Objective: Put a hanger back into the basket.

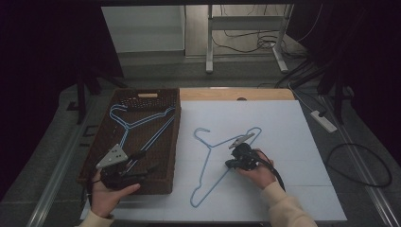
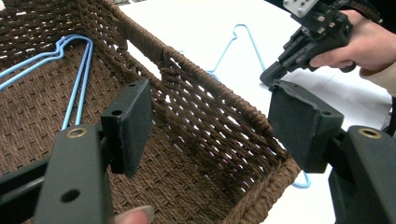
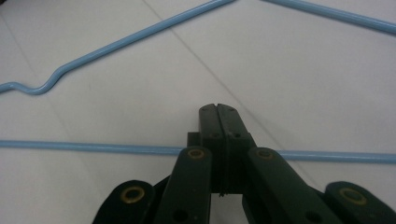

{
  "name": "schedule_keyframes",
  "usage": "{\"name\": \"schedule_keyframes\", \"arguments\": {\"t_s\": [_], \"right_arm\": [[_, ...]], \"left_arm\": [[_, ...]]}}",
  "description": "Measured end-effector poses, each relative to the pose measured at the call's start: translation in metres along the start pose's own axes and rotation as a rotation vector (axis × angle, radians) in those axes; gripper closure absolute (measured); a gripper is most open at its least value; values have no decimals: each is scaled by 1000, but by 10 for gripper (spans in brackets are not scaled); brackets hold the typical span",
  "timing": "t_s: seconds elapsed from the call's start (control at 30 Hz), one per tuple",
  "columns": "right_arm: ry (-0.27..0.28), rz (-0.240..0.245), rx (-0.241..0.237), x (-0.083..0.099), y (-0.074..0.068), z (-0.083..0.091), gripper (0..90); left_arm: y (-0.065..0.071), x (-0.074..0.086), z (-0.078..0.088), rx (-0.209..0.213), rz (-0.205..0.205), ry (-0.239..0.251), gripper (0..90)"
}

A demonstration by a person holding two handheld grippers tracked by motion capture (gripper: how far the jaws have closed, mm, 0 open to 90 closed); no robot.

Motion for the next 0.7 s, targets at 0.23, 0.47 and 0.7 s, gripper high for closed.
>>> {"name": "schedule_keyframes", "arguments": {"t_s": [0.23, 0.47, 0.7], "right_arm": [[-11, -4, -1, 20, -2, 13, 900], [-18, -18, 4, 38, -1, 26, 900], [-15, -32, 5, 55, -3, 36, 900]], "left_arm": [[-2, 1, -1, 1, 5, -5, 323], [-2, 2, -1, 1, 10, -6, 322], [-3, 1, 1, -14, 14, 8, 326]]}}
Point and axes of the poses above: each handheld gripper's, and its own axes: z roughly backward along the jaws, x roughly out of its underside, y roughly to its right, the point moved 4 cm from there along -z, roughly forward along the jaws, and after that the axes turned 4 degrees about -z, right-handed, at the moved point
